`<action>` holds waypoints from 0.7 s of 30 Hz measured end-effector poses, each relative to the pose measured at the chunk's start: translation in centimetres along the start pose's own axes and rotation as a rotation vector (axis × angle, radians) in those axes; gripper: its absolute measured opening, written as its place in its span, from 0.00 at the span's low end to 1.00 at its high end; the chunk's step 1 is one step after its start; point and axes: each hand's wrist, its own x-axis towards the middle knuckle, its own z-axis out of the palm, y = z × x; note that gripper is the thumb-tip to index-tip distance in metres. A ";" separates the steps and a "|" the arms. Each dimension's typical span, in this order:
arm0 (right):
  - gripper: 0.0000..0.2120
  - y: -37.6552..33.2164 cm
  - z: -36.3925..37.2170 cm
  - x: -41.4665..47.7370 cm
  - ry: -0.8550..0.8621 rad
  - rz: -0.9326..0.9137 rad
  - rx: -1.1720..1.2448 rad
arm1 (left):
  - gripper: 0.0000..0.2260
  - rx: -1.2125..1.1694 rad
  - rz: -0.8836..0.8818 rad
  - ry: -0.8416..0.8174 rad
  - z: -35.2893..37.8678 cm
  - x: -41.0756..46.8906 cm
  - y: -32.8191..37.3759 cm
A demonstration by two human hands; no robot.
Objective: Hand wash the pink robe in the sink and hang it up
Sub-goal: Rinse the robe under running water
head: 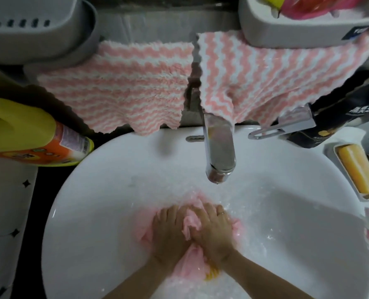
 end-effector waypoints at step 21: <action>0.15 0.3 -5.6 0.9 0.351 -0.103 0.482 | 0.24 -0.454 0.172 -0.110 -9.3 5.0 0.6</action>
